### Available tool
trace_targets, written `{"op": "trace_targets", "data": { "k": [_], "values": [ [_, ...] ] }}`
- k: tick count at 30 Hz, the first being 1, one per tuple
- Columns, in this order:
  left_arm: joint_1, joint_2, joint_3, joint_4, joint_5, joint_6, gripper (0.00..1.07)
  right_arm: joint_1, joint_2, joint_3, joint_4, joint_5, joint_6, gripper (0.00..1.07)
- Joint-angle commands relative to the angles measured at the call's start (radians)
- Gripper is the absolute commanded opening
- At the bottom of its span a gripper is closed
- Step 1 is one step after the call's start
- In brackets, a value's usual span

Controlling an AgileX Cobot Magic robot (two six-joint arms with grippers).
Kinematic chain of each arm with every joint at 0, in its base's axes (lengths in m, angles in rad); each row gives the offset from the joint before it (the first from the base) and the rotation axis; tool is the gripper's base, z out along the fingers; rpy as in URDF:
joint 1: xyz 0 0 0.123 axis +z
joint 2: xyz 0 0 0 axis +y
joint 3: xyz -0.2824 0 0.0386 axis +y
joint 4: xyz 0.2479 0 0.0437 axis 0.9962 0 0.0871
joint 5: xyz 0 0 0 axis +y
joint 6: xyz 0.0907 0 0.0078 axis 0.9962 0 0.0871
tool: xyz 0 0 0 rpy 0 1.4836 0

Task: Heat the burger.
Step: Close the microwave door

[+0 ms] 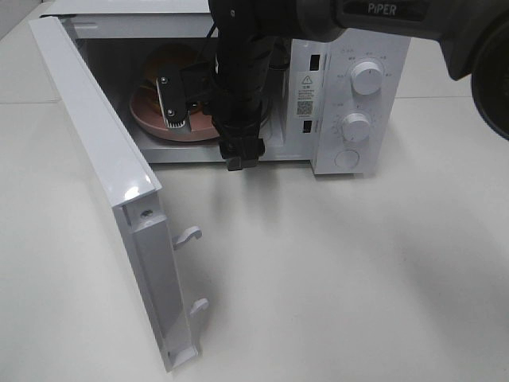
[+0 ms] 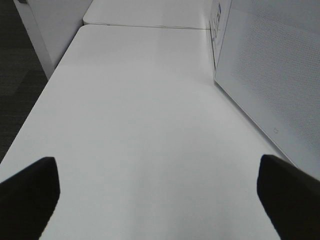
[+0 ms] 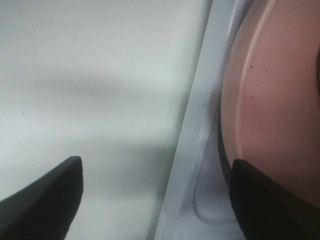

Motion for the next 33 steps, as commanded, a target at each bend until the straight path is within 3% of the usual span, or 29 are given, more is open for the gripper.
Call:
{"op": "trace_targets", "data": {
  "k": [1, 14, 19, 22, 24, 33],
  "values": [
    [0.004, -0.017, 0.001, 0.002, -0.007, 0.005, 1.06, -0.004, -0.021, -0.005, 0.009, 0.035, 0.001, 0.76],
    [0.004, -0.017, 0.001, 0.002, -0.007, 0.005, 1.06, -0.004, -0.082, 0.045, 0.03, 0.087, 0.002, 0.76],
    [0.004, -0.017, 0.001, 0.002, -0.007, 0.005, 1.06, -0.007, -0.183, 0.202, 0.03, 0.086, -0.002, 0.76],
    [0.004, -0.017, 0.001, 0.002, -0.007, 0.005, 1.06, -0.007, -0.198, 0.221, 0.03, 0.086, -0.001, 0.76],
    [0.004, -0.017, 0.001, 0.002, -0.007, 0.005, 1.06, -0.007, -0.272, 0.317, 0.03, 0.082, 0.002, 0.76],
    [0.004, -0.017, 0.001, 0.002, -0.007, 0.005, 1.06, -0.007, -0.407, 0.486, 0.003, 0.037, 0.064, 0.76]
  ]
}}
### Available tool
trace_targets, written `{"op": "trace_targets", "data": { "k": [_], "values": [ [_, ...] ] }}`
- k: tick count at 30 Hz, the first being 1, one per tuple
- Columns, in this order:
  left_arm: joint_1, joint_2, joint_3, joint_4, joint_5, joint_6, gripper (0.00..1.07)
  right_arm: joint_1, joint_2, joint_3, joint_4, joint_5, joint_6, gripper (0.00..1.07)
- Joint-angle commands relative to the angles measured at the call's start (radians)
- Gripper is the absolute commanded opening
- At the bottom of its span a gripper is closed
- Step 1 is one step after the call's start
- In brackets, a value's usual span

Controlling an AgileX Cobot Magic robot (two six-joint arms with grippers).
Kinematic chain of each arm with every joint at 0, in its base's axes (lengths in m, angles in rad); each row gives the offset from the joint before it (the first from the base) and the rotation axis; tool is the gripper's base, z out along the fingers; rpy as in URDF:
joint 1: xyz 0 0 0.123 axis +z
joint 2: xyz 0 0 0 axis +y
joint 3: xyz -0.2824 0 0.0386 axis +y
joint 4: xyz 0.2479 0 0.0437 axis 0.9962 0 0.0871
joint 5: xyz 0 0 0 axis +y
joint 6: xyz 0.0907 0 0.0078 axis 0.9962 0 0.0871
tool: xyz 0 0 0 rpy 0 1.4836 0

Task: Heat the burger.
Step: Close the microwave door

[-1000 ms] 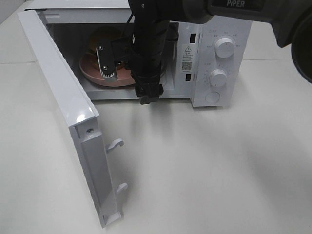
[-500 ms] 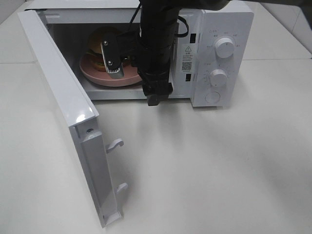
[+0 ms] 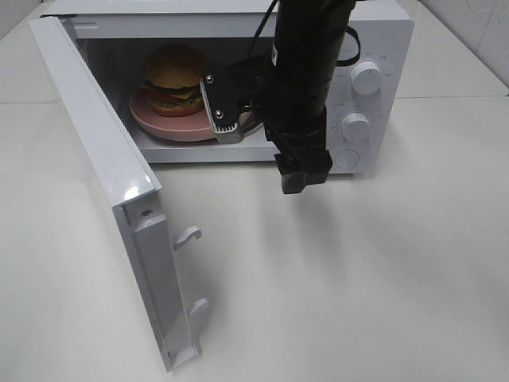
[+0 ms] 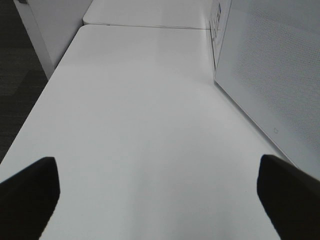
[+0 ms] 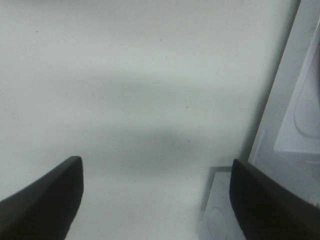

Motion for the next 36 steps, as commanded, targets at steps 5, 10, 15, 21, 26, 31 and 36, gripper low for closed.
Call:
{"op": "trace_targets", "data": {
  "k": [5, 10, 15, 21, 26, 31, 36],
  "values": [
    [0.004, -0.017, 0.001, 0.002, -0.007, 0.005, 1.06, -0.003, -0.175, 0.19, -0.026, -0.015, 0.111, 0.76],
    [0.004, -0.017, 0.001, 0.002, -0.007, 0.005, 1.06, -0.008, -0.279, 0.28, -0.028, -0.023, 0.217, 0.76],
    [0.004, -0.017, 0.001, 0.002, -0.007, 0.005, 1.06, -0.037, -0.35, 0.346, -0.027, -0.03, 0.311, 0.76],
    [0.004, -0.017, 0.001, 0.002, -0.007, 0.005, 1.06, -0.107, -0.434, 0.442, -0.027, -0.043, 0.418, 0.78],
    [0.004, -0.017, 0.001, 0.002, -0.007, 0.005, 1.06, -0.187, -0.489, 0.523, 0.034, -0.032, 0.432, 0.78],
    [0.004, -0.017, 0.001, 0.002, -0.007, 0.005, 1.06, -0.262, -0.522, 0.569, 0.031, -0.063, 0.491, 0.69],
    [0.004, -0.017, 0.001, 0.002, -0.007, 0.005, 1.06, -0.323, -0.523, 0.569, -0.002, -0.066, 0.563, 0.65]
  ]
}}
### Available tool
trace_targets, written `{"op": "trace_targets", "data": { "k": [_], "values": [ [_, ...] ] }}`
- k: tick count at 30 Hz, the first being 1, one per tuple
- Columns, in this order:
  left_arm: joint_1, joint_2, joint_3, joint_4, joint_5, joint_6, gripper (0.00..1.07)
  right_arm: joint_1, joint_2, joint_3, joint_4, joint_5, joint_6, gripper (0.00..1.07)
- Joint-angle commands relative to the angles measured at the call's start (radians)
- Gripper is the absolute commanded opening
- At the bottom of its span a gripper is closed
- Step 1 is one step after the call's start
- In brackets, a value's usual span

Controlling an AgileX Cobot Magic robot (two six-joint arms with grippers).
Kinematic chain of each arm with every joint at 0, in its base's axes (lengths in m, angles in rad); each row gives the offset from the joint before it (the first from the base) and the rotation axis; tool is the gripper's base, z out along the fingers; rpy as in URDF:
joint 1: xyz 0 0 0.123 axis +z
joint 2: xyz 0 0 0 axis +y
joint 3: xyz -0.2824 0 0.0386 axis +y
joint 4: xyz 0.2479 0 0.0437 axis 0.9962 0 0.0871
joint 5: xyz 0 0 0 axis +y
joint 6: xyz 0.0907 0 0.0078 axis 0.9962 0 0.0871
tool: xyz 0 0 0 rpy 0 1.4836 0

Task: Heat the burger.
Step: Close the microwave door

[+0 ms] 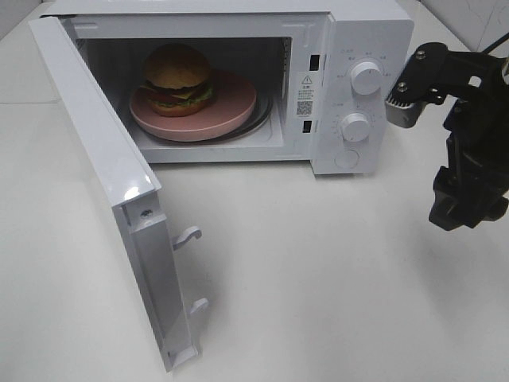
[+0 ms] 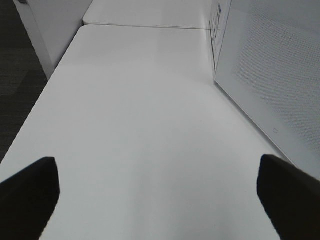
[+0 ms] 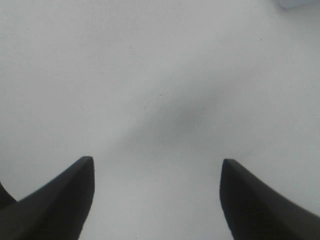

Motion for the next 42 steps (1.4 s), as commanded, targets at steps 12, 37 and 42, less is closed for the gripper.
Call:
{"op": "trace_targets", "data": {
  "k": [12, 37, 42],
  "values": [
    [0.004, -0.017, 0.001, 0.002, -0.007, 0.005, 1.06, -0.241, -0.008, 0.008, -0.053, -0.069, 0.274, 0.87],
    [0.004, -0.017, 0.001, 0.002, -0.007, 0.005, 1.06, -0.43, -0.524, 0.266, 0.152, 0.058, 0.501, 0.76],
    [0.004, -0.017, 0.001, 0.002, -0.007, 0.005, 1.06, -0.43, -0.689, 0.326, 0.152, 0.045, 0.49, 0.76]
  ]
}}
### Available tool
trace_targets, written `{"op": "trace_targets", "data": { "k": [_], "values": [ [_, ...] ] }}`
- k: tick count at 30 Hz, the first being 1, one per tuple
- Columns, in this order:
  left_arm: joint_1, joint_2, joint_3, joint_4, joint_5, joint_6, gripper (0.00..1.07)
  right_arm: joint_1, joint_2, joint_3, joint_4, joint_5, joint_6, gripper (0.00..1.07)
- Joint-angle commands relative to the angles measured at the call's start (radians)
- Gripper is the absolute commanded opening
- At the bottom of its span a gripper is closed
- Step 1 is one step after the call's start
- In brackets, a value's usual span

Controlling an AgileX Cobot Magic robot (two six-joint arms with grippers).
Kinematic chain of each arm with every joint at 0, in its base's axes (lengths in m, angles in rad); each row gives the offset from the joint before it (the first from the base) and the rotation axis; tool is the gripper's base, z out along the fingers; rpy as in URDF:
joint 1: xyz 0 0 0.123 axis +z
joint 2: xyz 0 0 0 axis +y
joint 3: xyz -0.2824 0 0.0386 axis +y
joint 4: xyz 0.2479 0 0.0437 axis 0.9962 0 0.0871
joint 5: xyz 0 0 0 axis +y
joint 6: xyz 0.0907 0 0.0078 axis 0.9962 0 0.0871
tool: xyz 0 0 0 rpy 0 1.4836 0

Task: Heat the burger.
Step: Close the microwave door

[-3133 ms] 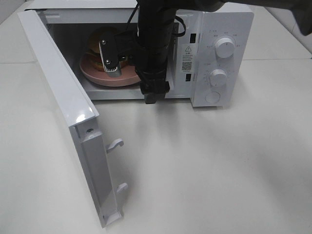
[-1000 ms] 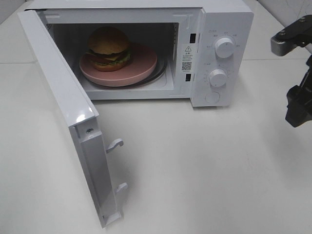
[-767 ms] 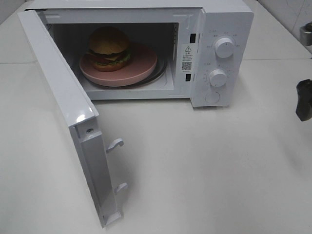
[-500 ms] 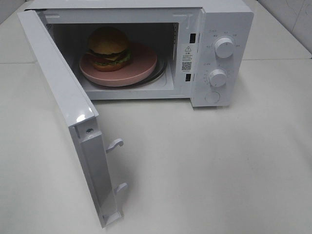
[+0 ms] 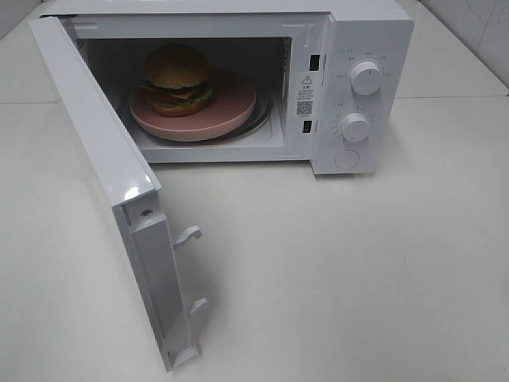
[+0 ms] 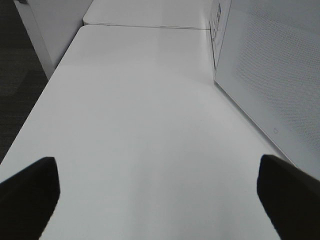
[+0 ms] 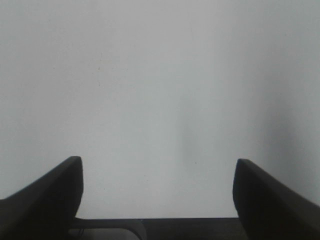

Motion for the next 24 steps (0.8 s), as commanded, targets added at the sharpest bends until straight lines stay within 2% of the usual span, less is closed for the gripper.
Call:
{"op": "trace_targets", "data": {
  "k": [1, 3, 4, 6, 9, 10, 12, 14, 24],
  "values": [
    [0.004, -0.017, 0.001, 0.002, -0.007, 0.005, 1.06, -0.005, -0.064, 0.024, 0.007, 0.001, -0.012, 0.76],
    [0.004, -0.017, 0.001, 0.002, -0.007, 0.005, 1.06, -0.005, -0.19, 0.069, 0.007, -0.001, -0.017, 0.76],
    [0.004, -0.017, 0.001, 0.002, -0.007, 0.005, 1.06, -0.005, -0.19, 0.069, 0.007, -0.001, -0.017, 0.76],
    [0.004, -0.017, 0.001, 0.002, -0.007, 0.005, 1.06, -0.004, -0.363, 0.116, 0.006, -0.011, -0.017, 0.76],
    [0.004, -0.017, 0.001, 0.002, -0.007, 0.005, 1.06, -0.004, -0.399, 0.125, 0.0, -0.013, -0.017, 0.76],
    [0.004, -0.017, 0.001, 0.002, -0.007, 0.005, 1.06, -0.004, -0.482, 0.14, 0.0, -0.005, -0.017, 0.76],
    [0.004, -0.017, 0.001, 0.002, -0.007, 0.005, 1.06, -0.004, -0.51, 0.14, 0.0, 0.002, -0.017, 0.76],
    [0.004, -0.017, 0.001, 0.002, -0.007, 0.005, 1.06, -0.004, -0.629, 0.164, 0.0, 0.036, -0.017, 0.76],
    [0.004, -0.017, 0.001, 0.002, -0.007, 0.005, 1.06, -0.004, -0.786, 0.163, 0.0, 0.036, -0.017, 0.76]
  ]
}}
